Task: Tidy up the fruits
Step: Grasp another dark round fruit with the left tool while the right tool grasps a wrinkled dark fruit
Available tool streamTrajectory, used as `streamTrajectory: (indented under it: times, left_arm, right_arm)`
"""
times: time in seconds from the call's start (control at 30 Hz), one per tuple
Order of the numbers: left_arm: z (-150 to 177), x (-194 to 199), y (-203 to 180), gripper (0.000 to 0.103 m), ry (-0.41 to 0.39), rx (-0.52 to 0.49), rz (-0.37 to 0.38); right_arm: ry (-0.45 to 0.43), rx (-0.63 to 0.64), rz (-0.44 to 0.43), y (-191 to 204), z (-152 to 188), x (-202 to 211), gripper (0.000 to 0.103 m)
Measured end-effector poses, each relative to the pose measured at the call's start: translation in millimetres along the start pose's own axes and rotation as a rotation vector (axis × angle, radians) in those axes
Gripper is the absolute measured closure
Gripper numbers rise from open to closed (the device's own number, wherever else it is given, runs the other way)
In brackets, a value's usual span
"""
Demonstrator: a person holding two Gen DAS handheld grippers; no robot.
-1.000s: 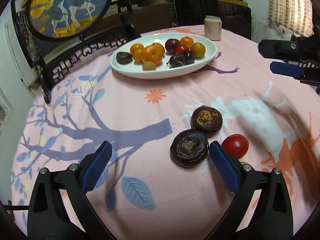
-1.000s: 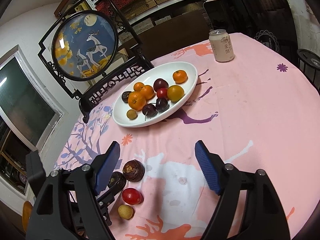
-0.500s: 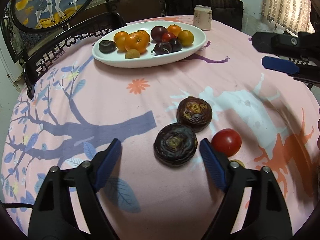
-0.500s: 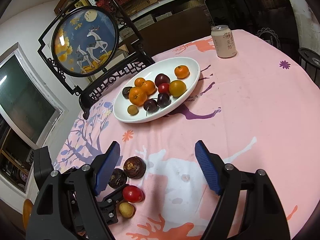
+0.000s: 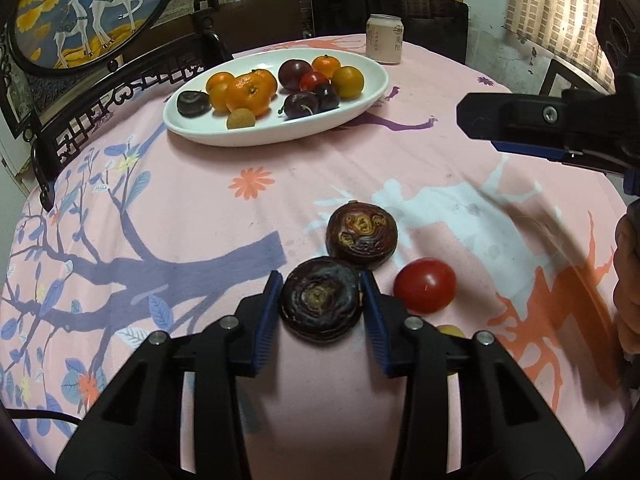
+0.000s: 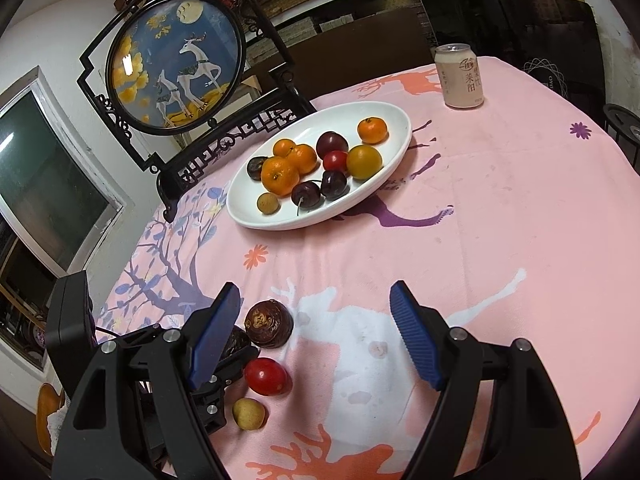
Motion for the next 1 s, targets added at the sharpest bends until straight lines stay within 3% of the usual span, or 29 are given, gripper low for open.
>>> streamTrajectory:
  times: [0.2, 0.53, 0.7, 0.8, 1.0]
  left_arm:
    - [0.7, 6.7, 16.7, 0.063, -0.014, 0.051, -0.031]
    - [-0.1, 9.8, 64.1, 0.063, -0.005, 0.201, -0.113]
    - [0.6, 6.9, 76.3, 0.063, 0.008, 0.234, -0.127]
    - [1.1, 2.6, 75.0, 0.063, 0.018, 0.220, -0.143]
    - [-4.6, 12.5, 67.5, 0.063, -0.025, 0.209, -0.129]
  right_arm:
    - [0.052, 0.029, -0.036, 10.4, 8.9, -12.1, 0.026]
    - [0.109, 0.318, 0.096, 54.0, 32.0, -49.5, 0.039]
    - [0.165, 0.367, 0.141, 59.4, 35.5, -75.7, 0.061]
    - [0.148, 0.418, 0.168, 63.3, 39.3, -73.3, 0.064]
    - [0.013, 0.287, 0.130, 41.0, 11.2, -25.9, 0.064]
Point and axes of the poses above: each gripper's, at about its wrist camera, not at the fingertips, and x roughly against the way its jaws point, y to its left, z to its underside, the point moved 6 cm from there along -x, roughly the way its jaws point, and after that the axes turned 4 degrees about y, right-handed, at the moved point
